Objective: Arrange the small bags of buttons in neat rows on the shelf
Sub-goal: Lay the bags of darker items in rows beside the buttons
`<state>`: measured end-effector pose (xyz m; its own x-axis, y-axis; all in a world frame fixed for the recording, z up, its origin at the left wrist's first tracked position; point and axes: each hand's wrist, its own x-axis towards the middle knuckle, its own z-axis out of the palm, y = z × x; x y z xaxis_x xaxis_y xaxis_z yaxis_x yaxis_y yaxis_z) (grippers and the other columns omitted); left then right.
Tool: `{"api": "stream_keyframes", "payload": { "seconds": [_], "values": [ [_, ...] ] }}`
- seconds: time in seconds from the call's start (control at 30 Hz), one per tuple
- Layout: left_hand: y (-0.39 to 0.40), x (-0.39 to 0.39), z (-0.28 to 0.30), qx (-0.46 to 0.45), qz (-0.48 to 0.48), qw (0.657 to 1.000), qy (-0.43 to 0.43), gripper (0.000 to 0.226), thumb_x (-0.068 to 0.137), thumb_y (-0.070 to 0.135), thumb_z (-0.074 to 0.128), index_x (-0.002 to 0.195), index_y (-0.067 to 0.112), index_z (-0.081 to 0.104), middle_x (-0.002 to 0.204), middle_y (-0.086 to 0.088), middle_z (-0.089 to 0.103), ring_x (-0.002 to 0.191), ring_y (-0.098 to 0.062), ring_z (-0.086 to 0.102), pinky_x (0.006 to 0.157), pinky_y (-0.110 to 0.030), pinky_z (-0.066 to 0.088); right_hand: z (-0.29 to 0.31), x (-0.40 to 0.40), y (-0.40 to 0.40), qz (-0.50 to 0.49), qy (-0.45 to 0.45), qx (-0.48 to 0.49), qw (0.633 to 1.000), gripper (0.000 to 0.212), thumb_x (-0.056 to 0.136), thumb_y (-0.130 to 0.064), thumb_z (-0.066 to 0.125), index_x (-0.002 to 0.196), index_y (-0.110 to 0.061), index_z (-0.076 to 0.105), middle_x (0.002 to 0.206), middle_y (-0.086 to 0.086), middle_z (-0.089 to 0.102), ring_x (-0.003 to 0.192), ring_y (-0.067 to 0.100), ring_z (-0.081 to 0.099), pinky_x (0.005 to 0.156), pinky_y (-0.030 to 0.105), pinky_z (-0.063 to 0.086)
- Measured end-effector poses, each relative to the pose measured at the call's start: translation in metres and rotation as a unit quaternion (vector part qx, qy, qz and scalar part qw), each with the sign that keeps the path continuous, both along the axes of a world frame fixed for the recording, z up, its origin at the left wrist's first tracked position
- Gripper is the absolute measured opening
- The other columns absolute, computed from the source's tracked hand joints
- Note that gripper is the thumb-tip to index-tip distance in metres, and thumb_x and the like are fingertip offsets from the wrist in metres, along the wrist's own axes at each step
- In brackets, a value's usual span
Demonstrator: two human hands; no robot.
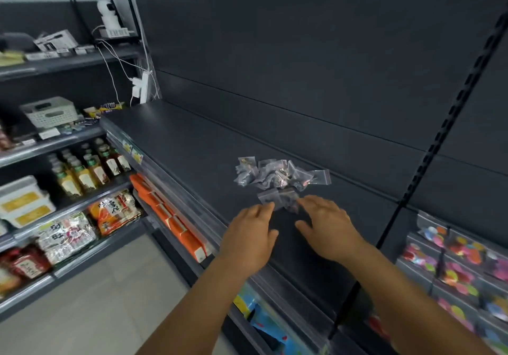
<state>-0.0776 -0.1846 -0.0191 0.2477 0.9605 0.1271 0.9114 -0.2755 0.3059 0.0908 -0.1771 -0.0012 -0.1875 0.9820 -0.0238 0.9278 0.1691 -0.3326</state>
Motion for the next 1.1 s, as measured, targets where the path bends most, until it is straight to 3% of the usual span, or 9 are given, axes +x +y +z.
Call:
{"api": "stream_keyframes", "payload": {
  "seconds": [0.13,0.23,0.3,0.37,0.43,0.6,0.87,1.0,1.1],
  "values": [
    [0.035,-0.004,-0.013,-0.021,-0.026,0.999,0.022,0.057,0.100,0.035,0.039,0.151,0.023,0.017,0.153,0.001,0.026,0.139,-0.019,0.025,0.113,-0.032,0.025,-0.013,-0.006,0.037,0.023,-0.017,-0.054,0.998,0.057,0.099,-0.038,0.035,0.150,-0.026,0.011,0.159,-0.006,-0.002,0.146,0.018,0.003,0.117,0.044,0.010],
    [0.050,-0.007,-0.021,-0.037,-0.053,0.997,0.040,0.046,0.101,0.036,0.035,0.145,0.023,0.035,0.153,0.001,0.027,0.140,-0.019,0.024,0.114,-0.035,0.024,-0.024,-0.003,0.051,0.031,0.012,-0.058,0.998,0.042,0.099,-0.035,0.037,0.139,-0.023,0.042,0.153,-0.002,0.027,0.141,0.021,0.023,0.115,0.044,0.021],
    [0.055,-0.009,-0.022,-0.027,-0.060,0.998,-0.007,0.036,0.100,0.034,0.037,0.126,0.020,0.058,0.140,0.001,0.045,0.130,-0.018,0.039,0.107,-0.031,0.031,-0.030,-0.002,0.056,0.018,0.081,0.018,0.996,0.024,0.096,-0.030,0.045,0.093,-0.016,0.065,0.108,-0.002,0.059,0.106,0.021,0.052,0.094,0.038,0.043],
    [0.060,-0.010,-0.022,-0.014,-0.041,0.997,-0.056,0.031,0.098,0.034,0.042,0.108,0.016,0.066,0.118,0.001,0.056,0.114,-0.017,0.049,0.096,-0.029,0.039,-0.031,-0.003,0.059,-0.038,0.115,0.048,0.992,0.024,0.093,-0.027,0.051,0.075,-0.014,0.059,0.083,-0.004,0.056,0.084,0.019,0.053,0.075,0.031,0.045],
    [0.065,-0.009,-0.021,-0.002,0.010,0.997,-0.081,0.029,0.096,0.037,0.046,0.105,0.016,0.063,0.109,0.000,0.056,0.107,-0.018,0.049,0.091,-0.030,0.042,-0.031,-0.006,0.063,-0.096,0.118,0.034,0.988,0.017,0.090,-0.030,0.055,0.094,-0.015,0.063,0.095,-0.001,0.059,0.090,0.019,0.056,0.077,0.031,0.047],
    [0.079,-0.005,-0.023,-0.033,0.063,0.997,0.002,0.057,0.090,0.055,0.047,0.130,0.014,0.048,0.124,-0.005,0.042,0.118,-0.023,0.034,0.101,-0.031,0.034,-0.033,-0.019,0.074,-0.179,0.133,-0.044,0.974,0.052,0.083,-0.032,0.065,0.130,-0.015,0.048,0.118,0.007,0.056,0.110,0.024,0.054,0.090,0.035,0.048],
    [0.088,-0.006,-0.022,-0.096,0.042,0.972,-0.208,0.033,0.083,0.031,0.067,0.110,0.018,0.055,0.099,0.002,0.058,0.099,-0.017,0.051,0.077,-0.028,0.044,-0.025,-0.030,0.075,-0.267,0.275,-0.076,0.920,0.016,0.075,-0.009,0.068,0.081,-0.021,0.060,0.083,0.000,0.063,0.075,0.019,0.063,0.068,0.032,0.055],
    [0.090,-0.010,-0.011,-0.150,0.019,0.926,-0.345,0.032,0.079,0.021,0.071,0.106,0.023,0.053,0.086,0.012,0.061,0.079,-0.005,0.059,0.066,-0.016,0.046,-0.017,-0.032,0.060,-0.316,0.399,-0.034,0.860,0.017,0.076,-0.001,0.066,0.083,-0.015,0.060,0.076,0.000,0.061,0.058,0.011,0.055,0.052,0.020,0.046],
    [0.089,-0.006,-0.001,-0.187,-0.015,0.895,-0.405,0.022,0.077,0.019,0.071,0.097,0.020,0.062,0.084,0.005,0.067,0.074,-0.011,0.062,0.069,-0.025,0.050,-0.004,-0.034,0.045,-0.320,0.508,-0.015,0.799,0.021,0.078,0.006,0.063,0.086,-0.014,0.064,0.079,0.003,0.062,0.062,0.009,0.057,0.057,0.018,0.047]
  ]
}}
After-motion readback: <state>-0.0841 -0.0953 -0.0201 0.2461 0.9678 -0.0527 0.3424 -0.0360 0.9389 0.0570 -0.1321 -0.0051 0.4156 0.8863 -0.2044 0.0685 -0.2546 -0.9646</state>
